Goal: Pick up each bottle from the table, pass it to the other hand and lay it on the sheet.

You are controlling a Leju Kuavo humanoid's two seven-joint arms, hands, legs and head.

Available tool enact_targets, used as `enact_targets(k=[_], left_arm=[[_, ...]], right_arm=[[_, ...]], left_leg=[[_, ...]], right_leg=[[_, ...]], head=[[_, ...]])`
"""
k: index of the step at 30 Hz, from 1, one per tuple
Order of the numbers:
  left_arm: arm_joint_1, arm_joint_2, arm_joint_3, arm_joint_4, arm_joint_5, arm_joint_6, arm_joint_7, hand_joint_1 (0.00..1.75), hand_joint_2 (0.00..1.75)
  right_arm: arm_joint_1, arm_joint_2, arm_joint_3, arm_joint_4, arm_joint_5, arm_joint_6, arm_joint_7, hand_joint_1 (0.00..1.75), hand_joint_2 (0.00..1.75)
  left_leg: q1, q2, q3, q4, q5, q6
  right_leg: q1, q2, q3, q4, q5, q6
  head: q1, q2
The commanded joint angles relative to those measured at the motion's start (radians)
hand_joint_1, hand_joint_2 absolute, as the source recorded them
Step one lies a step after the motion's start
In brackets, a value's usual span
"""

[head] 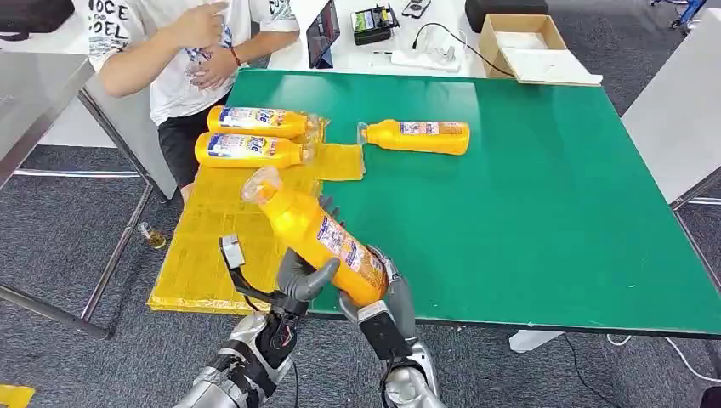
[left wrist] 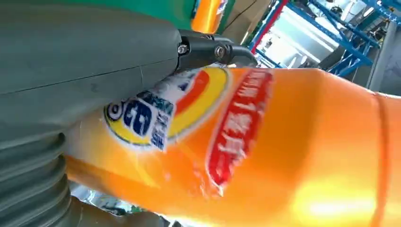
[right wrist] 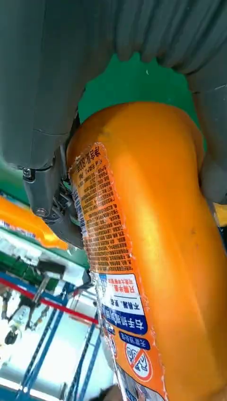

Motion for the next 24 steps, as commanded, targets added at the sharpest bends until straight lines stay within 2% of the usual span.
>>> enact_targets(k=[1,2,3,5,8,11,12,13,14,24], left_arm=[[-0.017,0.042,-0.055,-0.014,-0.002,0.020,-0.004,0.00,1.75],[-0.017,0.042,-0.055,-0.015,-0.002,0.025,-0.004,0.00,1.75],[-0.019,0.043,-0.061,-0.013,-0.001,0.023,0.000,0.00,1.75],[-0.027,0.042,-0.068,-0.001,0.002,0.019,-0.001,0.00,1.75],[-0.040,0.037,-0.080,0.024,0.008,0.011,0.000,0.00,1.75],[-0.047,0.035,-0.103,0.041,-0.014,0.022,-0.008,0.02,1.75],[-0.050,0.034,-0.111,0.050,-0.019,0.022,-0.011,0.30,1.75],[-0.052,0.032,-0.117,0.059,-0.020,0.023,-0.013,1.29,1.75],[-0.055,0.032,-0.129,0.068,-0.027,0.020,-0.013,1.75,1.75],[-0.071,0.032,-0.150,0.095,-0.042,0.027,-0.026,1.75,1.75]], right_arm=[[-0.048,-0.009,-0.016,0.127,0.008,0.004,0.000,1.75,1.75],[-0.049,-0.006,-0.016,0.136,0.016,0.004,0.000,1.75,1.75],[-0.051,-0.001,-0.012,0.148,0.033,0.000,0.000,1.75,1.75],[-0.057,0.008,-0.002,0.171,0.056,0.001,0.000,1.75,1.75],[-0.073,0.025,0.015,0.214,0.095,-0.016,0.000,1.75,1.75],[-0.088,0.040,0.023,0.244,0.116,-0.031,0.000,1.75,1.75],[-0.092,0.042,0.025,0.247,0.119,-0.034,0.000,1.75,1.75],[-0.095,0.045,0.025,0.251,0.123,-0.038,0.000,1.75,1.75],[-0.098,0.046,0.025,0.252,0.125,-0.038,0.000,1.75,1.75],[-0.110,0.051,0.023,0.266,0.140,-0.040,0.000,1.75,1.75]], left_leg=[[0.000,0.002,0.003,-0.001,-0.001,0.001],[0.000,0.002,0.003,-0.001,-0.001,0.001],[0.000,0.005,0.010,-0.003,-0.003,0.003],[0.000,0.002,0.003,-0.001,-0.001,0.001],[0.000,0.003,0.007,-0.002,-0.002,0.002],[0.000,0.001,0.003,-0.001,-0.001,0.001],[0.000,0.002,0.006,-0.001,-0.001,0.002],[0.000,0.003,0.008,-0.002,-0.002,0.002],[0.000,0.001,0.003,-0.001,-0.001,0.001],[0.000,0.002,0.006,-0.001,-0.002,0.002]], right_leg=[[0.000,0.000,0.003,-0.001,0.000,-0.001],[0.000,0.001,0.002,-0.001,0.000,-0.001],[0.001,0.001,0.010,-0.003,-0.002,-0.003],[0.000,0.000,0.003,-0.001,0.000,-0.001],[0.001,0.000,0.006,-0.002,-0.001,-0.002],[0.000,0.000,0.003,-0.001,-0.001,-0.001],[0.001,0.000,0.006,-0.001,-0.001,-0.002],[0.001,0.000,0.008,-0.002,-0.002,-0.003],[0.001,-0.001,0.003,-0.001,-0.001,-0.001],[0.001,-0.001,0.005,-0.001,-0.002,-0.002]], head=[[0.000,0.000],[0.000,0.000],[0.000,0.000],[0.000,0.000],[0.000,0.000],[0.000,0.000],[0.000,0.000],[0.000,0.000],[0.000,0.000],[0.000,0.000]])
